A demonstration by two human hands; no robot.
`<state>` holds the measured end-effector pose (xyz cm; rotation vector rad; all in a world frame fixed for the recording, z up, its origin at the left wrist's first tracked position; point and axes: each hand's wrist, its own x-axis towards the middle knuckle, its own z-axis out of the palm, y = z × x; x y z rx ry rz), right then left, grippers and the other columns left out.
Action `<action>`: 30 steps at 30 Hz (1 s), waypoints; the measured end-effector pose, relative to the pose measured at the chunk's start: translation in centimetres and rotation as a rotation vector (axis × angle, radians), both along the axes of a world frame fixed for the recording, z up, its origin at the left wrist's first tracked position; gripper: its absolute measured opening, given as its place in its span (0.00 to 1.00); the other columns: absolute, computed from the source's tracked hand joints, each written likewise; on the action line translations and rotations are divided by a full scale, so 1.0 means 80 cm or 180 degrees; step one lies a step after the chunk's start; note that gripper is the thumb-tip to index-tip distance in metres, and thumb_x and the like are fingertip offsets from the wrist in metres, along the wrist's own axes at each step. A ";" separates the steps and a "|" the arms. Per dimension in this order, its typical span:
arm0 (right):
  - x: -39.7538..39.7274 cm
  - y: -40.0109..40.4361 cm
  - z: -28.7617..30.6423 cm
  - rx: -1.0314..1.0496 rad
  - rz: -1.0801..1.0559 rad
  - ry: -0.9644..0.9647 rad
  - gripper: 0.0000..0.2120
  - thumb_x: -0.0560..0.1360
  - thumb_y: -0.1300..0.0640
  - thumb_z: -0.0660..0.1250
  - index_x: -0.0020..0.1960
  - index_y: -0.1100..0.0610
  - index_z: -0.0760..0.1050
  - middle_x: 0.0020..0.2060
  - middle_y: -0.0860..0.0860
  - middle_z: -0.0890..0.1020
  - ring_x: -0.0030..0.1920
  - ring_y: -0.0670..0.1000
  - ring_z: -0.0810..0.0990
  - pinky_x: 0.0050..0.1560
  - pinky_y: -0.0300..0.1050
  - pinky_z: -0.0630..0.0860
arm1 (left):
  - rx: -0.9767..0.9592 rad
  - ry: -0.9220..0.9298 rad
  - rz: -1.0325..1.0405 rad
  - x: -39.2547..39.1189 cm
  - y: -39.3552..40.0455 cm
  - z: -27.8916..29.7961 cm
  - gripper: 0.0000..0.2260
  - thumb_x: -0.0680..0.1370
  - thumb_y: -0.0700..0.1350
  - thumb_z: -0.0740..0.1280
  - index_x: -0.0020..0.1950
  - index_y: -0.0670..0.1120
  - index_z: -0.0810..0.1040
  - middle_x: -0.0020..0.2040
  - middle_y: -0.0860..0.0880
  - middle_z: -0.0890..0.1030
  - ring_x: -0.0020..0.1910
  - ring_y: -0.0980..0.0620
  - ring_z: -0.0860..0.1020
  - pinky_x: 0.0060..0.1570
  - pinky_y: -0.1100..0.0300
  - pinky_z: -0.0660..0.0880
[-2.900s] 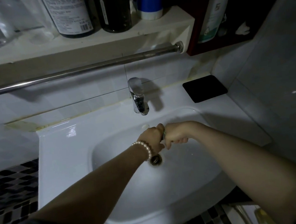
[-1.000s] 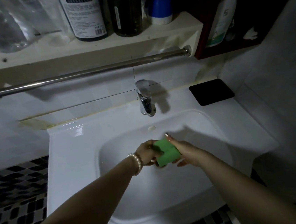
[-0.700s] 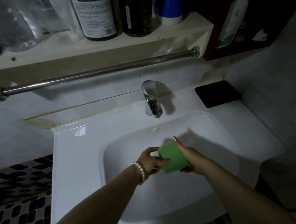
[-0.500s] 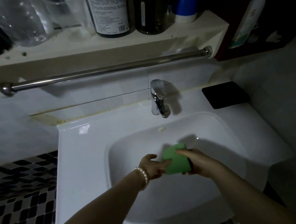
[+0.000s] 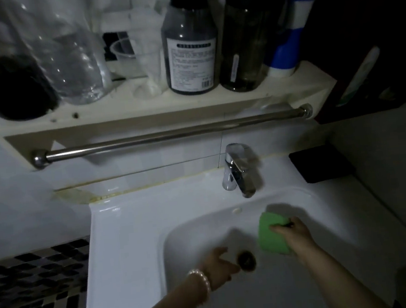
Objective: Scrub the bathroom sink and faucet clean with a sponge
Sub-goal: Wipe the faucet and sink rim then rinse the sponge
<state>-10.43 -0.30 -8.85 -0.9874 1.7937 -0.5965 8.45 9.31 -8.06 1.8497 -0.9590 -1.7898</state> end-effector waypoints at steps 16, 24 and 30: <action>0.114 -0.148 0.153 -0.2451 0.1244 0.1308 0.12 0.72 0.61 0.69 0.55 0.56 0.81 0.49 0.55 0.83 0.51 0.56 0.79 0.45 0.39 0.71 | -0.0762 0.0771 0.1971 -0.016 -0.070 0.082 0.07 0.75 0.37 0.65 0.45 0.45 0.81 0.40 0.48 0.82 0.36 0.50 0.78 0.40 0.61 0.71; 0.130 -0.173 0.139 -0.2089 0.2808 0.1687 0.17 0.77 0.57 0.64 0.65 0.50 0.73 0.60 0.55 0.75 0.58 0.56 0.74 0.54 0.47 0.73 | -0.0944 0.0615 0.2761 -0.036 -0.083 0.078 0.08 0.76 0.38 0.64 0.46 0.45 0.82 0.43 0.46 0.84 0.43 0.47 0.80 0.47 0.56 0.73; 0.099 -0.167 0.135 -0.2675 0.3642 0.1710 0.24 0.74 0.66 0.62 0.68 0.54 0.71 0.70 0.48 0.69 0.70 0.51 0.62 0.69 0.41 0.56 | -0.0881 0.0546 0.3111 -0.053 -0.078 0.069 0.07 0.75 0.40 0.65 0.46 0.44 0.83 0.44 0.45 0.84 0.41 0.47 0.80 0.43 0.57 0.72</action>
